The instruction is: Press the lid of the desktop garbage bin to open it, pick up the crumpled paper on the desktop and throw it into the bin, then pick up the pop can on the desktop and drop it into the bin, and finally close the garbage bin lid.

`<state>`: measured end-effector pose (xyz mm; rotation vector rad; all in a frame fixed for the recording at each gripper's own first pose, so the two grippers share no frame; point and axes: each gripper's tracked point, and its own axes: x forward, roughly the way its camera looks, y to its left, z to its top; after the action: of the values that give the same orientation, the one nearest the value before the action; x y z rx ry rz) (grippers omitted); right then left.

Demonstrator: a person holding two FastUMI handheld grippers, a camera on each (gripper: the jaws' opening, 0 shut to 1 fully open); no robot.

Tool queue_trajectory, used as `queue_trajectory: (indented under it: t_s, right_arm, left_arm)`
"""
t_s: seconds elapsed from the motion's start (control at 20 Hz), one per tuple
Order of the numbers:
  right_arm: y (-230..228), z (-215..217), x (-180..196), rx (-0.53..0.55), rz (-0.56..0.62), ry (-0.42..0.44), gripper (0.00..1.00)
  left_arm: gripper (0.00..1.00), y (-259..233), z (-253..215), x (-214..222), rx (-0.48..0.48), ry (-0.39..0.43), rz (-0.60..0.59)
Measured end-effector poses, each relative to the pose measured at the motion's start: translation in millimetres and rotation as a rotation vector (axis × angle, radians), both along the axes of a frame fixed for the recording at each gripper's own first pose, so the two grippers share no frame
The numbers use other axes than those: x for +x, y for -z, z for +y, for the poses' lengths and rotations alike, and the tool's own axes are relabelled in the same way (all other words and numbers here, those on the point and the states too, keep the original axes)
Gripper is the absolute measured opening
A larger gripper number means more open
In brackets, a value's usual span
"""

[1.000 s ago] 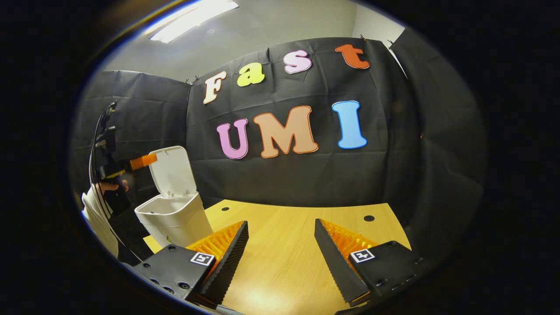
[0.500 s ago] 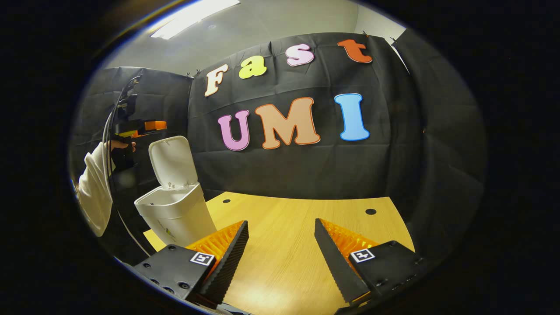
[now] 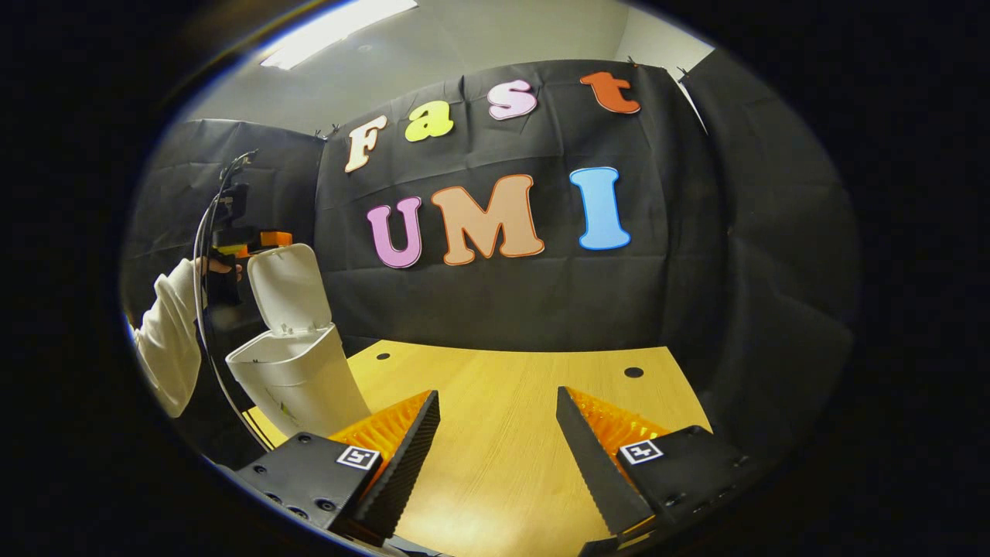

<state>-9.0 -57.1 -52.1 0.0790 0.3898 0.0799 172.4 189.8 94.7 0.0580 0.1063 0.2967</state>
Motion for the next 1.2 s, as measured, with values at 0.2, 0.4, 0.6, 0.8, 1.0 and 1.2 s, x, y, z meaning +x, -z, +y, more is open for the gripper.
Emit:
queue_trajectory:
  t_s: [0.2,0.4,0.6,0.8,1.0,1.2]
  right_arm:
    - [3.2,4.3,1.2,0.009,0.003,-0.017,0.96]
    - [5.3,14.5,3.2,0.021,0.01,-0.05,0.96]
    - [9.5,24.6,5.0,0.022,0.015,-0.081,0.96]
    - [11.7,32.1,5.5,0.021,0.017,-0.103,0.96]
    - [15.2,30.1,8.5,0.014,0.033,-0.103,0.96]
    - [21.2,31.8,8.1,0.01,0.049,-0.105,0.96]
  left_arm:
    - [0.87,1.7,-13.4,-21.8,0.037,0.005,-0.035]
    - [0.9,8.2,-26.9,-56.0,0.053,-0.013,-0.078]
    - [0.93,31.6,-39.2,-84.6,0.095,-0.039,-0.079]
    - [0.91,87.0,-45.3,-105.7,0.042,-0.071,-0.015]
    - [0.92,123.6,-50.4,-119.6,0.06,-0.087,0.007]
    - [0.9,142.9,-52.9,-126.1,0.037,-0.093,0.012]
